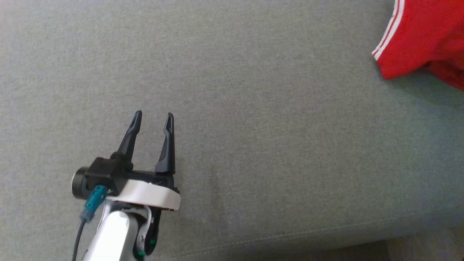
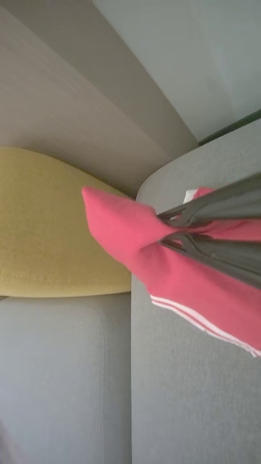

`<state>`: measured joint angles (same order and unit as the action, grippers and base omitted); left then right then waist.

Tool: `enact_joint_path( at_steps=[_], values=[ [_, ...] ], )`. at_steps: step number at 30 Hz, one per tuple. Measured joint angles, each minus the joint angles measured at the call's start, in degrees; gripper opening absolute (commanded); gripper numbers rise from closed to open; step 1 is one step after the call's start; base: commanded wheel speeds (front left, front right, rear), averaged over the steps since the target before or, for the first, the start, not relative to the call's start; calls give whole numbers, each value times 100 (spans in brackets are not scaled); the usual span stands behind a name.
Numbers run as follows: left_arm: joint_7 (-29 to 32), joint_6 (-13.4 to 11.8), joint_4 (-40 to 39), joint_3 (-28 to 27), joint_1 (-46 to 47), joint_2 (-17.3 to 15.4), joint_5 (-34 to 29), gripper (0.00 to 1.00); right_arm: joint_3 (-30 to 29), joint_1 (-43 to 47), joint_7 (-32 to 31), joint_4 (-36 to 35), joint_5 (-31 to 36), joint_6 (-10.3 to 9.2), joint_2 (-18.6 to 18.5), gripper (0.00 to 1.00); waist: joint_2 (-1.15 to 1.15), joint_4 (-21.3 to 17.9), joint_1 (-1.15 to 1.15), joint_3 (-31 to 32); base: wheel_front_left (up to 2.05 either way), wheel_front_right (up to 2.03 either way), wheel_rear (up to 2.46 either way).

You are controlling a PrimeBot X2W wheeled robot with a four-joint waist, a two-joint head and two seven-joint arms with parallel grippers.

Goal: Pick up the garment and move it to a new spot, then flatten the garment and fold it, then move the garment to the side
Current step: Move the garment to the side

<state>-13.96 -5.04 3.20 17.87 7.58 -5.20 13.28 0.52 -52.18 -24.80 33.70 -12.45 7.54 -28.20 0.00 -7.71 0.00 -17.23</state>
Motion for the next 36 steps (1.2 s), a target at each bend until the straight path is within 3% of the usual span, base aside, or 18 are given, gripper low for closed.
enact_joint_path(
  at_steps=[5,13,14,15,16,22,29,36],
  values=[
    [-27,4,-59,27,5,1,0,100,89,13,-269,-43,308,0,-501,0,0,35,0,-121,0,0,0],
    [-26,52,-75,168,147,0,-1,100,41,286,-457,133,1174,0,-582,0,0,97,0,-333,0,0,0],
    [-27,52,-74,168,147,-4,-1,100,0,349,-510,133,1271,0,-558,18,0,101,0,-340,0,0,0],
    [-27,52,-73,168,147,-5,-1,100,-64,396,-547,132,1360,0,-511,48,0,98,0,-343,0,0,0],
    [-27,52,-71,168,148,-8,-1,100,-105,433,-572,132,1428,0,-485,100,0,95,0,-347,0,0,0],
    [-26,36,-70,168,148,-33,-1,100,-357,487,-436,-54,1805,0,-305,100,0,20,0,-337,0,0,0],
    [-25,-1,-57,169,151,-46,-1,100,-386,476,56,65,1675,0,-156,100,0,-71,0,-262,0,0,0],
    [-25,-96,51,33,153,-43,154,100,-430,504,825,-60,1330,0,581,100,0,-113,0,33,0,0,0]
  ],
)
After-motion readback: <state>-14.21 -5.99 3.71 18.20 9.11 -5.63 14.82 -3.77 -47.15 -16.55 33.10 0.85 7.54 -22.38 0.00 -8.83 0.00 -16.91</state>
